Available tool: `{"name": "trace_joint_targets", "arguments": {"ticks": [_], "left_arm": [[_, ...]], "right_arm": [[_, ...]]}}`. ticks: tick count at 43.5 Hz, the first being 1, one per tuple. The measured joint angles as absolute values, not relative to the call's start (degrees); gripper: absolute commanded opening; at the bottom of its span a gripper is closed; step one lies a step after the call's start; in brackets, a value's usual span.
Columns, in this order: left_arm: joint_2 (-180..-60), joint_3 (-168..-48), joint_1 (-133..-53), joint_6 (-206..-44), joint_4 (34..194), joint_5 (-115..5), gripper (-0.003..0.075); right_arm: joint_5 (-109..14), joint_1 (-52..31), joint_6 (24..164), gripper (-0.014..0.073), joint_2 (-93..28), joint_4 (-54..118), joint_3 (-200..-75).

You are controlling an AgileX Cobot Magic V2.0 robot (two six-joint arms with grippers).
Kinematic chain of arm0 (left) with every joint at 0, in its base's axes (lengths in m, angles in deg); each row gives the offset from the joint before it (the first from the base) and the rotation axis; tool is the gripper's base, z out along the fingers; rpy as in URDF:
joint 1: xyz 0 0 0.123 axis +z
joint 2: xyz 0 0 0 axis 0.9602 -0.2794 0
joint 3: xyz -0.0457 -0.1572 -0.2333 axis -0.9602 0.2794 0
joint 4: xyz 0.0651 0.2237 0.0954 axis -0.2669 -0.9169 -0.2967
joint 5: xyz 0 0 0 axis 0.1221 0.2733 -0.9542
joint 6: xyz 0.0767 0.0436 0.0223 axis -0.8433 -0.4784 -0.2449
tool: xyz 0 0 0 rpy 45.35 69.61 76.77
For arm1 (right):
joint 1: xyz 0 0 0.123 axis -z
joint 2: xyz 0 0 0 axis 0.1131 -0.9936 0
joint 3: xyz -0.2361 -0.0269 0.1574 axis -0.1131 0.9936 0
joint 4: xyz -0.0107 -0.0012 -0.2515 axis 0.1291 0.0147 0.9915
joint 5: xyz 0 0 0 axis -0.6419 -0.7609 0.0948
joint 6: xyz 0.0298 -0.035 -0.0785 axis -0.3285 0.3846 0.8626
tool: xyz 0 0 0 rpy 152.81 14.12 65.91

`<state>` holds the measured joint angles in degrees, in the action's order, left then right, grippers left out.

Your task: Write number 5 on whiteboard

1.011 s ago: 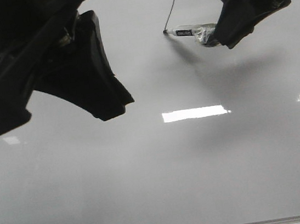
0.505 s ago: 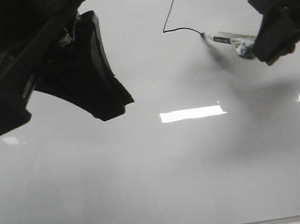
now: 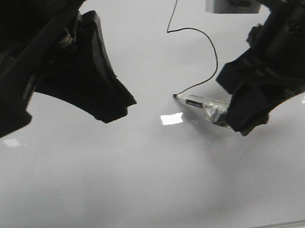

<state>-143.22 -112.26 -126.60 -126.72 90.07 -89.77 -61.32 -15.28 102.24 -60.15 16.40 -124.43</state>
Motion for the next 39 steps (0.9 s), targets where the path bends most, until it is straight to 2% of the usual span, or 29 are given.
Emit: {"name": "trace_joint_targets", "arguments": {"ticks": [6,16,26,39], "left_arm": [[-143.22,-112.26,-126.60,-126.72,90.07,-89.77,-0.0020],[-143.22,-112.26,-126.60,-126.72,90.07,-89.77,-0.0020],[-143.22,-112.26,-126.60,-126.72,90.07,-89.77,-0.0020],[-143.22,-112.26,-126.60,-126.72,90.07,-89.77,-0.0020]], "right_arm": [[-61.77,-16.01,102.24,-0.0062,-59.34,16.07,-127.00],[-63.92,-13.84,102.24,-0.0062,-51.16,16.56,-131.49],[-66.88,-8.03,100.69,-0.0062,-54.16,17.07,-137.64],[-66.81,-7.46,100.11,-0.0062,-56.47,17.43,-138.47]]}}
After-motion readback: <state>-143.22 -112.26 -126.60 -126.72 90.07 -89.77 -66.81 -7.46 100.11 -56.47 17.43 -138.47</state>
